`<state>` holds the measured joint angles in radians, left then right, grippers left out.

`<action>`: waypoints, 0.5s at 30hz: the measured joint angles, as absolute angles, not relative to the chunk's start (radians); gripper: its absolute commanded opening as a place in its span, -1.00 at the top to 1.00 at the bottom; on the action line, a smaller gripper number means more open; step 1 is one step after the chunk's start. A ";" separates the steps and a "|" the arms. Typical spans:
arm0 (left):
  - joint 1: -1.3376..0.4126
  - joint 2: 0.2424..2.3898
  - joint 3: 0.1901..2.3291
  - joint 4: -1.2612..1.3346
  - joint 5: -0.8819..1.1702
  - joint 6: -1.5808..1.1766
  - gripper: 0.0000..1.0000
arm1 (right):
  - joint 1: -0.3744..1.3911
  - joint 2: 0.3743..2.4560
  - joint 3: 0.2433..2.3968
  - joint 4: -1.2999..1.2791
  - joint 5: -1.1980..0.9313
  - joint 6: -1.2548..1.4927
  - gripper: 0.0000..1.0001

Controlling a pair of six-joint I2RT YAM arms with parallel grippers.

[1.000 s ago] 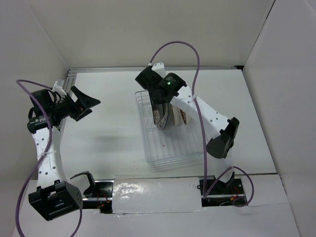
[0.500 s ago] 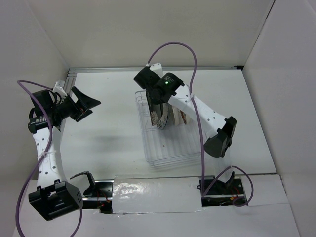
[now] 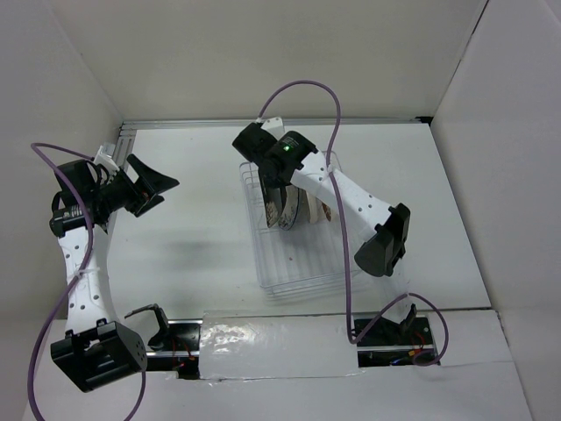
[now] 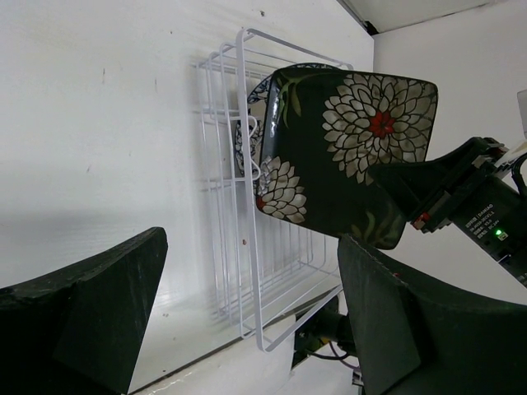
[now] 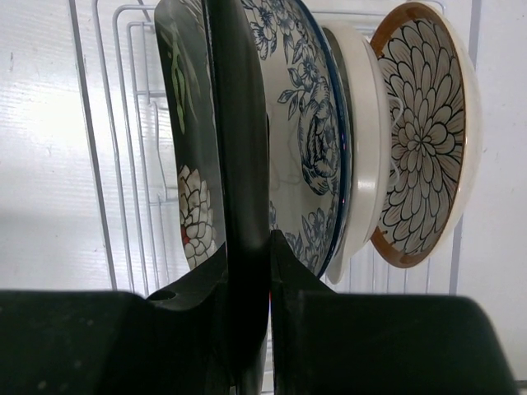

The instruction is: Load the plates into the dish rack

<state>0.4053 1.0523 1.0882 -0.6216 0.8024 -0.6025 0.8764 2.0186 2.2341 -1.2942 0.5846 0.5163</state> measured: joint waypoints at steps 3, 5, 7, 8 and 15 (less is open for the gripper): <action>0.405 1.052 1.088 -0.622 0.799 -0.602 -0.94 | 0.876 2.020 2.233 -1.294 0.578 0.519 1.00; 0.405 1.052 1.088 -0.622 0.796 -0.602 -0.94 | 0.876 2.023 2.233 -1.294 0.572 0.522 1.00; 0.405 1.052 1.088 -0.624 0.793 -0.601 -0.94 | 0.876 2.030 2.233 -1.294 0.567 0.525 1.00; 0.405 1.052 1.088 -0.624 0.791 -0.601 -0.94 | 0.876 2.034 2.232 -1.293 0.565 0.527 1.00; 0.405 1.053 1.088 -0.626 0.788 -0.601 -0.94 | 0.879 2.080 2.217 -1.267 0.537 0.539 1.00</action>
